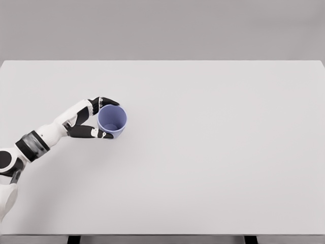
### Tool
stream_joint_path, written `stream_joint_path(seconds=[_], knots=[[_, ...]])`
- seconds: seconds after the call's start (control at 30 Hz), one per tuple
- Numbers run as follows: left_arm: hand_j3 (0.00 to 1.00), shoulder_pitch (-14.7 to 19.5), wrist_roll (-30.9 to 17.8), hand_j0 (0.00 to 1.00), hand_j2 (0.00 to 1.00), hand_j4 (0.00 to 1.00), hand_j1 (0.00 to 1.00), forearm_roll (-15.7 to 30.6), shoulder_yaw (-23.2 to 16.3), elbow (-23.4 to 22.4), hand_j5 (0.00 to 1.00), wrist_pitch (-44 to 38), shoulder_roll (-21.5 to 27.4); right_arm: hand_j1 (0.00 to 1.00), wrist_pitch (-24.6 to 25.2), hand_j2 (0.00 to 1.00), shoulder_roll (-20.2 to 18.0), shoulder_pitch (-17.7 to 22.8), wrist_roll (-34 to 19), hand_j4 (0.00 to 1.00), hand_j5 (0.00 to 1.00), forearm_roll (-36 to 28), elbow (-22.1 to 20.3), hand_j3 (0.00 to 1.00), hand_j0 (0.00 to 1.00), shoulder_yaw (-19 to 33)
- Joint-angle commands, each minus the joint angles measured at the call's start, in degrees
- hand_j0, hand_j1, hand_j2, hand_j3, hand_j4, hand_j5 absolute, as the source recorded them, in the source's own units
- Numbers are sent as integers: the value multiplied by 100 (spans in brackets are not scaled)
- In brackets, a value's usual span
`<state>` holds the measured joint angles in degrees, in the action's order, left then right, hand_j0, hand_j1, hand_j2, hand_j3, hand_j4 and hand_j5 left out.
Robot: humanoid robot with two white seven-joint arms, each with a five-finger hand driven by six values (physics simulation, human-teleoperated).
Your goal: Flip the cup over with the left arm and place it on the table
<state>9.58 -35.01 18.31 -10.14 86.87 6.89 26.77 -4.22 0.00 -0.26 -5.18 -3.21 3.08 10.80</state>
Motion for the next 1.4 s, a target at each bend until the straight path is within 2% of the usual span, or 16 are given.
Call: stream_joint_path(seconds=[0.0,0.2,0.27,0.37,0.67,0.93,1.37], knots=[[69,0,1,69,69,69,69,41,4,-73,69,102,-58,100,0,100,0,-9,-1,100,100,5,0,100,100,1],[74,0,1,74,74,74,74,41,4,-100,74,190,-58,100,0,100,0,0,-1,100,100,-4,0,100,100,1],[85,0,1,85,85,85,85,32,4,-91,85,199,-58,100,0,100,0,-9,-1,100,100,-4,0,100,100,1],[91,0,1,91,91,91,91,32,4,-82,91,199,-58,100,0,100,0,0,-1,100,100,5,0,100,100,1],[98,0,1,98,98,98,98,41,12,-56,98,199,-49,100,0,100,0,0,-1,100,100,-4,0,100,100,1],[100,-44,1,100,100,100,100,85,118,-38,100,208,-23,100,0,100,0,0,-1,100,100,-4,0,100,100,1],[100,-79,1,100,100,100,100,120,522,-38,100,208,3,100,0,100,0,0,-1,100,100,-4,0,100,100,0]])
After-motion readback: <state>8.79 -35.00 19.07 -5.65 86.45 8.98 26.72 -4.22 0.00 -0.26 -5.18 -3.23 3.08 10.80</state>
